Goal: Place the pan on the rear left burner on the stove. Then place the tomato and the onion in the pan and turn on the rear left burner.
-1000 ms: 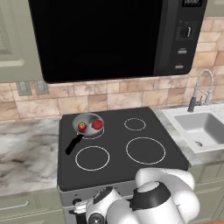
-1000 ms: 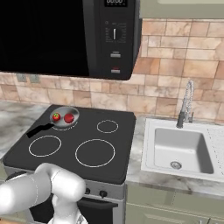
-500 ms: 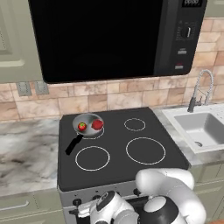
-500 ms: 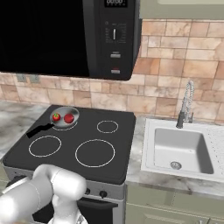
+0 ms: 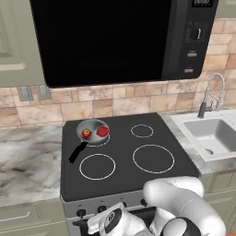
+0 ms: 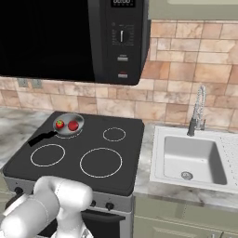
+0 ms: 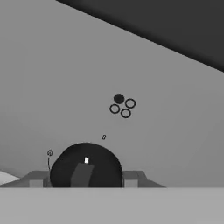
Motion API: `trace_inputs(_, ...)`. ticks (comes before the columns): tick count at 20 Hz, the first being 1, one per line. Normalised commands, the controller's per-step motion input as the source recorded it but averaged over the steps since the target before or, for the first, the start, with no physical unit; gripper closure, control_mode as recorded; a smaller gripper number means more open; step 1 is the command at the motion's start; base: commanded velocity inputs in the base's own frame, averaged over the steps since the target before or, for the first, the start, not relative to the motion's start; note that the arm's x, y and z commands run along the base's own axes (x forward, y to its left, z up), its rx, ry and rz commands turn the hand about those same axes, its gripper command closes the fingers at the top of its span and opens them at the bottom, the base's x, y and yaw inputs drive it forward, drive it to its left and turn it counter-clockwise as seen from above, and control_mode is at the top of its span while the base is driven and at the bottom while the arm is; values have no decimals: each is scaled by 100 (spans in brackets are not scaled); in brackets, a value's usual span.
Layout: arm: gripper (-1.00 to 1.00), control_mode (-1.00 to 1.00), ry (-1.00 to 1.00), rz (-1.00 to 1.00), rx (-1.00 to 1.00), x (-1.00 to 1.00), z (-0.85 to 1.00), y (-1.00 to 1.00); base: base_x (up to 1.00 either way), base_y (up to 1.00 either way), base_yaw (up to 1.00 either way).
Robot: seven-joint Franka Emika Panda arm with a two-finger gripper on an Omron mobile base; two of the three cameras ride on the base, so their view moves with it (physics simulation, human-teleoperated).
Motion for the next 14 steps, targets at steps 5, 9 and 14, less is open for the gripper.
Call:
trace_inputs(5, 100, -100, -25, 56, -100, -39, -14, 0, 0, 0, 0)
trace_inputs(9, 100, -100, -29, 52, -100, -44, -17, 0, 0, 0, 0)
trace_inputs(14, 100, -100, -19, 44, -99, -60, -7, 22, 0, 0, 0)
